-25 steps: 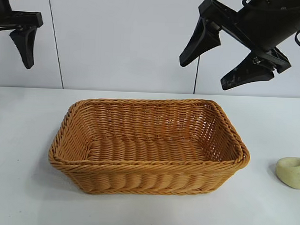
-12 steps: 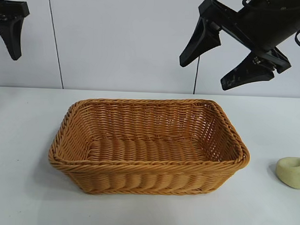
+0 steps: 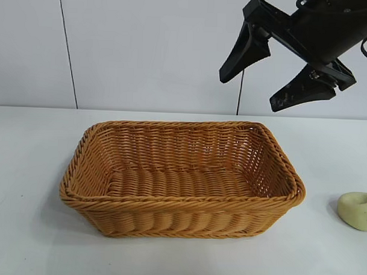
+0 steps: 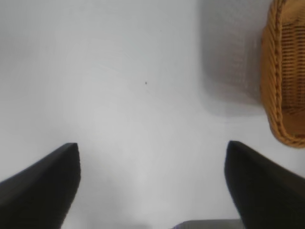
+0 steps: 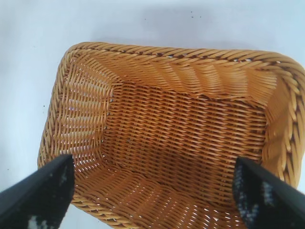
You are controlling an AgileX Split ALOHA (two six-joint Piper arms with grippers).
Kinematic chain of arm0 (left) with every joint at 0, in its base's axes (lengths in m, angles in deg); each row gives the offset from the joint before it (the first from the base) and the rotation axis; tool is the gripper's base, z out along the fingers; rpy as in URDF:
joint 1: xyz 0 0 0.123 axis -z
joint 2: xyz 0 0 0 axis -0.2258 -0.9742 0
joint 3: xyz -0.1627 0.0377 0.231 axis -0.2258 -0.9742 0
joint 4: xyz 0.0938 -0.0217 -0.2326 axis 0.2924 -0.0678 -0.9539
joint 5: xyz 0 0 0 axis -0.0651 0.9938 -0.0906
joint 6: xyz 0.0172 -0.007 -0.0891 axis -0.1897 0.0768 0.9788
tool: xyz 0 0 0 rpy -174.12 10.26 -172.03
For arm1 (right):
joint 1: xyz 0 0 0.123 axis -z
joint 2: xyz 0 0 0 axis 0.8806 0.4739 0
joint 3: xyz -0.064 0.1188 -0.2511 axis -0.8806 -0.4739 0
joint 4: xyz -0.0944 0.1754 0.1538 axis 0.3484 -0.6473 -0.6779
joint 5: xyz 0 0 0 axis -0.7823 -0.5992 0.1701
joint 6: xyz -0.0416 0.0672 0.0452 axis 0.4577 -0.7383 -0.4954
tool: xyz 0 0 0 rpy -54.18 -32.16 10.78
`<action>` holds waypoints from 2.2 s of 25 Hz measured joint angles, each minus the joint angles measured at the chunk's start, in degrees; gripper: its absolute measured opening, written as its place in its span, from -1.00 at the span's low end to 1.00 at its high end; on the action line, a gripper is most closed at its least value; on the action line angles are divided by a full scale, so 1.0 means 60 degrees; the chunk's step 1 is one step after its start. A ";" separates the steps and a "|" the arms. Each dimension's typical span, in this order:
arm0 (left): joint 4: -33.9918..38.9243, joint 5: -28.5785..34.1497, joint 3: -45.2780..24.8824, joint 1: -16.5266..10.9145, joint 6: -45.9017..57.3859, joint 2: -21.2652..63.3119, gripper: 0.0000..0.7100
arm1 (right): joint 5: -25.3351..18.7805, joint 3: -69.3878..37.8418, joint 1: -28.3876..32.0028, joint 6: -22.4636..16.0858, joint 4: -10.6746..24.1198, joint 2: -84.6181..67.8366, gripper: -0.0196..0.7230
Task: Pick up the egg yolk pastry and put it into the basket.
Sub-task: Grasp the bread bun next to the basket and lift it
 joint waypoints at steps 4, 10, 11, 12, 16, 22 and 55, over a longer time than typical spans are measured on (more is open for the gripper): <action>0.0052 0.0009 -0.1702 0.0000 -0.0012 0.1963 0.69 | -0.0011 0.0000 0.0000 0.0000 0.0000 0.0000 0.79; -0.0108 -0.1002 -0.4448 0.0000 -0.0019 0.4707 0.69 | -0.0011 0.0000 0.0000 0.0000 0.0000 0.0000 0.79; -0.0108 -0.1142 -0.4785 0.0000 -0.0019 0.5064 0.69 | -0.0011 0.0000 0.0000 0.0000 0.0000 0.0000 0.79; -0.0108 -0.1232 -0.5149 0.0000 -0.0019 0.5473 0.69 | -0.0011 0.0000 0.0000 0.0000 0.0000 0.0000 0.79; -0.0108 -0.1275 -0.5941 0.0000 -0.0019 0.6910 0.69 | -0.0011 0.0000 0.0000 0.0000 0.0000 0.0000 0.79; -0.0169 -0.1315 -0.5953 0.0000 -0.0024 0.8738 0.69 | -0.0064 0.0000 0.0000 0.0000 0.0000 0.0000 0.79; -0.0180 -0.1346 -0.5963 -0.0030 -0.0024 1.1552 0.69 | -0.3193 0.1607 0.2257 -0.3721 0.6421 0.0057 0.79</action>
